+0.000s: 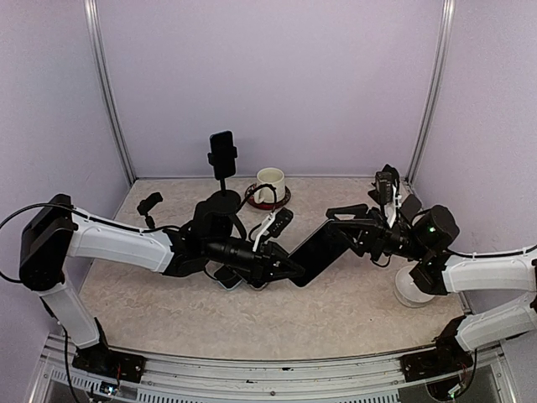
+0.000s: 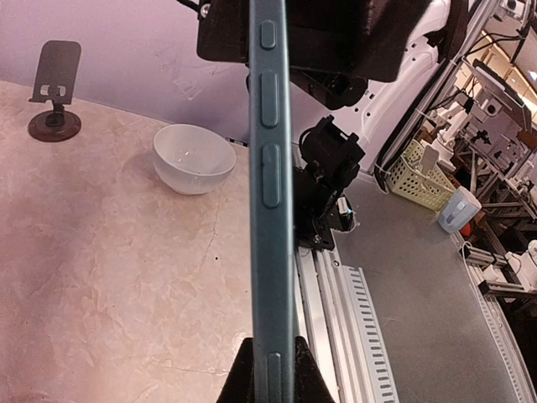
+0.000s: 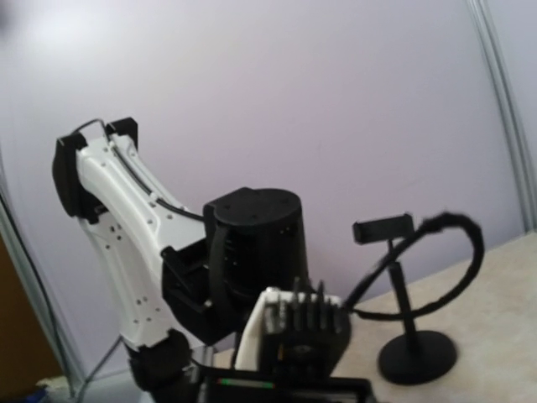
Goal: Place the phone on the phone stand
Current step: Pass from the right arm to the left, then pass from the left arm to the right
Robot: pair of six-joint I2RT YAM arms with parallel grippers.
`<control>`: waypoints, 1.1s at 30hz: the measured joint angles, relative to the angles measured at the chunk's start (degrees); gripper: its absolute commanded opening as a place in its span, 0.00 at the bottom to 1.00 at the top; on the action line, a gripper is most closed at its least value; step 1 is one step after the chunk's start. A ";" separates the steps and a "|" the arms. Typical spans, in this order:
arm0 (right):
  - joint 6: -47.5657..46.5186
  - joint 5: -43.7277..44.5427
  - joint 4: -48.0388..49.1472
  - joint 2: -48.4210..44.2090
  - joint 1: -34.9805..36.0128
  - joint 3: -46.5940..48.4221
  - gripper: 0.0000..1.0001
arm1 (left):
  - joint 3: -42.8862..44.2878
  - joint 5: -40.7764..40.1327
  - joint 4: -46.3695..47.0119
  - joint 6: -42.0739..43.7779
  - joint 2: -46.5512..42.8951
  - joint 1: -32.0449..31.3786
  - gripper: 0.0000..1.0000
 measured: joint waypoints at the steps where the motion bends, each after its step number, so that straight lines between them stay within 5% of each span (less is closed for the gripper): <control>1: 0.07 -0.11 0.39 0.13 0.00 0.00 0.53 | -0.04 0.00 0.09 -0.15 0.00 0.15 0.00; 33: 5.92 -1.36 12.39 12.61 1.97 2.08 0.49 | -1.60 -0.94 4.26 -0.90 -0.87 0.13 0.00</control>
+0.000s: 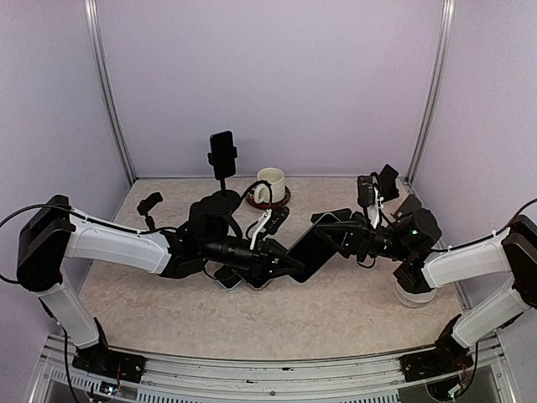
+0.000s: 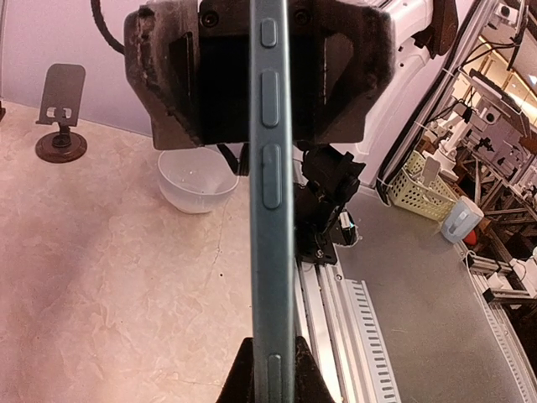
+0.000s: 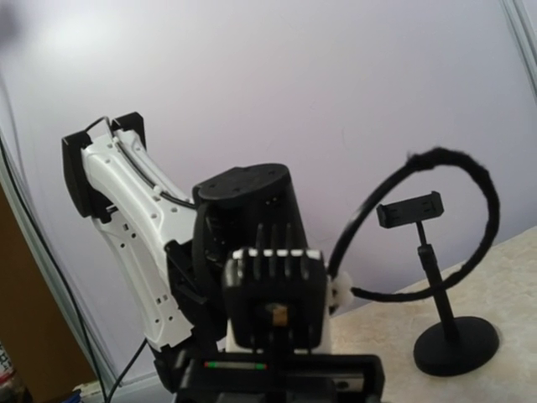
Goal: Place the phone on the phone stand
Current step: Pass from the left arm to the right
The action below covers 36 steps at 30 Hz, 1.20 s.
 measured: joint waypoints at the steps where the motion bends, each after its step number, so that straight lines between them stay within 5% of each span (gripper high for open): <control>1: -0.11 0.17 -0.13 -0.09 0.00 0.00 0.49 | 0.02 -0.11 -0.04 0.07 0.00 0.00 0.00; 15: -3.17 2.67 -4.07 -6.45 0.24 0.00 0.47 | 1.16 -0.98 -0.42 0.59 -0.02 0.00 0.00; 25: -1.57 1.57 -3.21 -1.81 -0.02 0.92 0.00 | 1.36 -1.09 -1.36 1.03 -0.02 0.15 0.00; 31: -1.60 0.98 -3.04 -1.62 -0.04 0.94 0.00 | 1.38 -0.83 -1.68 1.31 -0.07 0.17 0.00; 36: -1.55 0.98 -3.17 -1.62 -0.02 0.94 0.37 | 1.38 -1.18 -1.68 1.31 -0.07 0.17 0.00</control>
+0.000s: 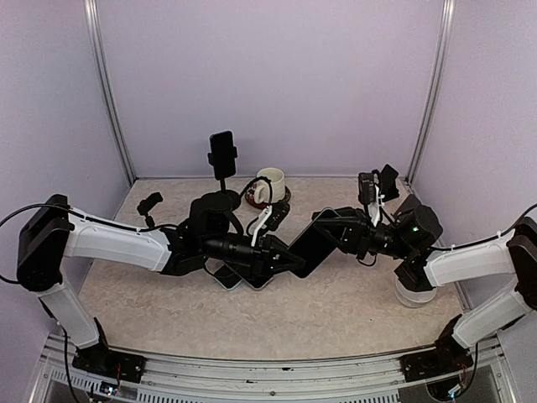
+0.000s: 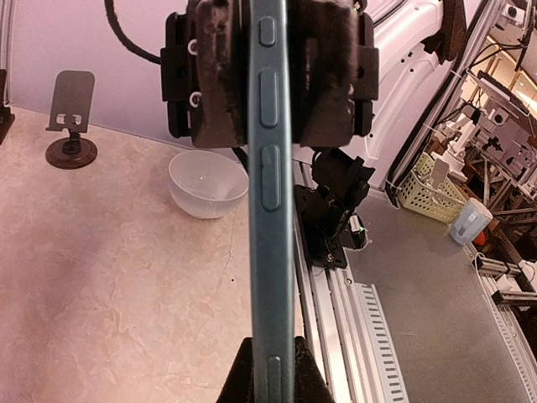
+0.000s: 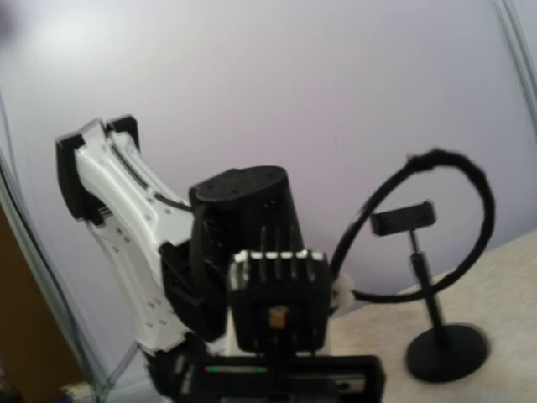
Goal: Place the phone on the phone stand
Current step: Pass from the left arm to the right
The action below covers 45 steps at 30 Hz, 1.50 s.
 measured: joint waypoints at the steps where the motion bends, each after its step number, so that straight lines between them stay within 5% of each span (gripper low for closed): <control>1: -0.02 0.07 -0.09 0.00 0.04 0.00 0.39 | 0.00 -0.24 0.00 0.00 0.00 0.00 0.00; 9: -0.09 0.28 -0.55 -0.31 0.07 0.09 0.36 | 0.00 -1.07 0.02 0.02 0.00 0.00 0.00; 20: 0.46 0.20 -0.42 -0.59 -0.46 0.11 0.00 | 0.00 -0.17 0.24 0.02 0.00 0.00 0.00; 25: 0.74 -0.46 0.17 -0.37 -0.59 0.11 0.00 | 0.00 0.37 0.26 -0.22 0.00 0.00 0.00; 29: 0.61 -0.35 -0.15 -0.42 -0.59 0.20 0.00 | 0.00 0.33 0.28 -0.24 0.00 0.00 0.29; 36: -1.88 1.27 -7.13 -2.95 -0.55 0.46 0.00 | -0.50 -0.55 -0.63 0.26 -1.01 -0.04 0.98; 45: -5.88 2.71 -15.87 -8.57 -1.57 0.79 0.00 | -2.84 -5.70 -1.09 0.31 -7.39 0.94 0.99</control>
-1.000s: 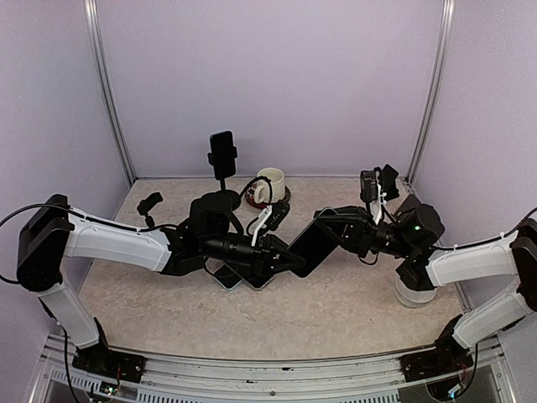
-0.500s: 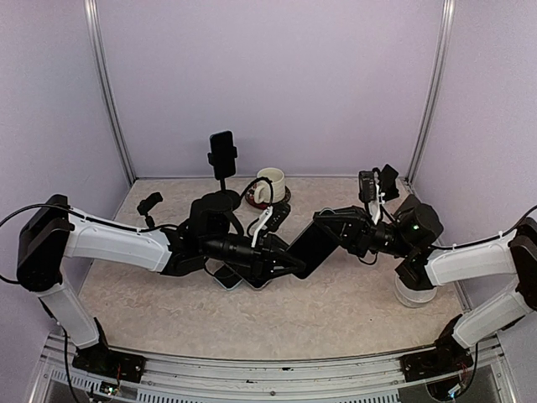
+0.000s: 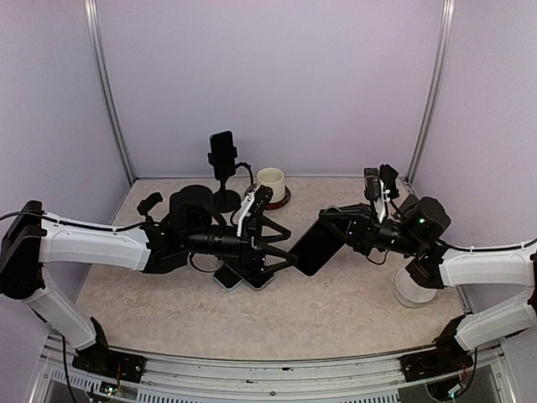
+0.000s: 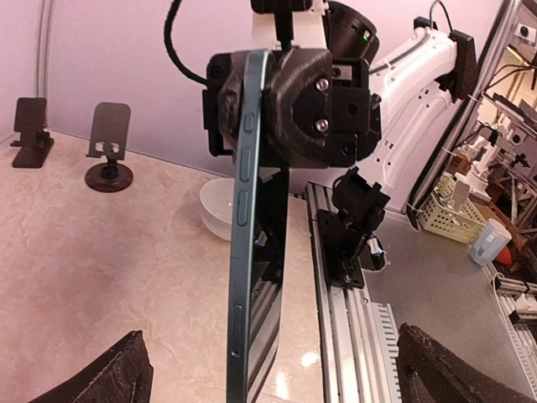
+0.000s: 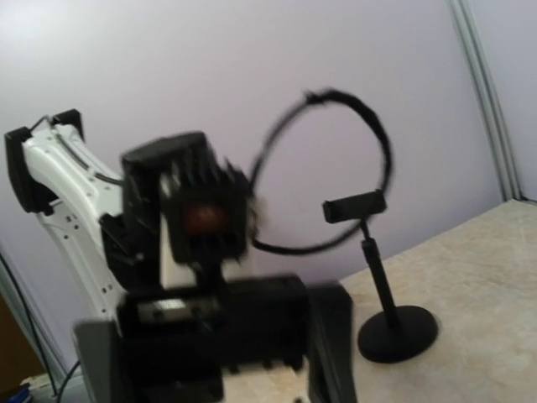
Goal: Place the phone on the phone stand
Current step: Pass from the left arm to the right, then pick up the phone stand from the corner of the board.
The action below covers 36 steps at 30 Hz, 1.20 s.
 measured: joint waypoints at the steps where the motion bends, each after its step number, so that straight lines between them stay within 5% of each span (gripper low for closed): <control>1: -0.22 0.07 -0.79 -0.33 -0.20 0.00 0.00 | -0.15 -1.14 -0.09 0.00 -0.72 0.02 0.99; 15: -3.65 0.57 -8.31 -2.49 -0.98 0.00 0.00 | -1.51 -28.98 -8.07 -1.18 -17.46 0.39 0.99; 36: -4.20 1.14 -9.38 -0.61 -1.22 2.16 0.00 | -4.76 -55.01 -31.41 -12.35 -38.12 4.52 0.99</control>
